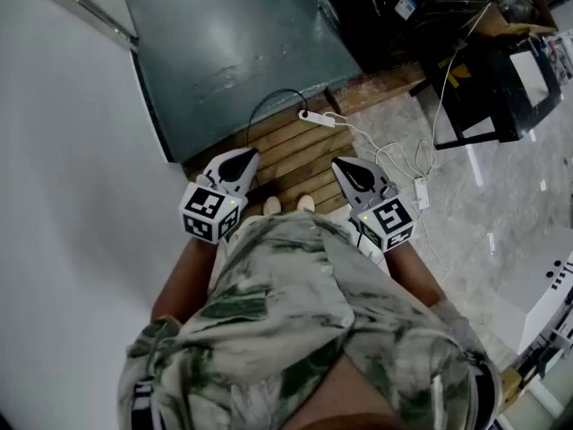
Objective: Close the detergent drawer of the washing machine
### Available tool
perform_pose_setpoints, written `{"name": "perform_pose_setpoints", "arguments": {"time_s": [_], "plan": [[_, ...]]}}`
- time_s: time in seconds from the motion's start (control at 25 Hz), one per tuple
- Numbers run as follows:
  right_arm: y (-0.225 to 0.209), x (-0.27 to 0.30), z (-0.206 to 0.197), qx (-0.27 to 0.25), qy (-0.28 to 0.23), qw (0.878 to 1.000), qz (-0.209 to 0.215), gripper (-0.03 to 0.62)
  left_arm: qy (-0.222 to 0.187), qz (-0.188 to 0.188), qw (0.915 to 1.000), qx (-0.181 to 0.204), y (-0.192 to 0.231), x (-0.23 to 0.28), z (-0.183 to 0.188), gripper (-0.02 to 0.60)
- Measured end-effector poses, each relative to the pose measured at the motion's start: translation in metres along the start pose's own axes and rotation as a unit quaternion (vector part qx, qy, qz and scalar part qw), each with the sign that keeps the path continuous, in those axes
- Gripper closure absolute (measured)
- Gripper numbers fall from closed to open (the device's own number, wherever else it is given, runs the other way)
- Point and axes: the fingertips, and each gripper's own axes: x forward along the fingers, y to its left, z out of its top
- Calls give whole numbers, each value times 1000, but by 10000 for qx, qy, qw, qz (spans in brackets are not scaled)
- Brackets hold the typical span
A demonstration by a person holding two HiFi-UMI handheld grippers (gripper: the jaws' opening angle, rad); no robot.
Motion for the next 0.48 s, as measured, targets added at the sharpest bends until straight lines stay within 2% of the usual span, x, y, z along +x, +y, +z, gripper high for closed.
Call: {"name": "perform_pose_setpoints", "arguments": {"time_s": [0.24,0.48], "plan": [[-35,-5,-8,-91,16,9999,104,574,-34,196,9998,-55,-7,23,3,558],[-39,2,-11,-149,74,9993,345,574,-155,417,9986,-282,-8,23,3,558]]}}
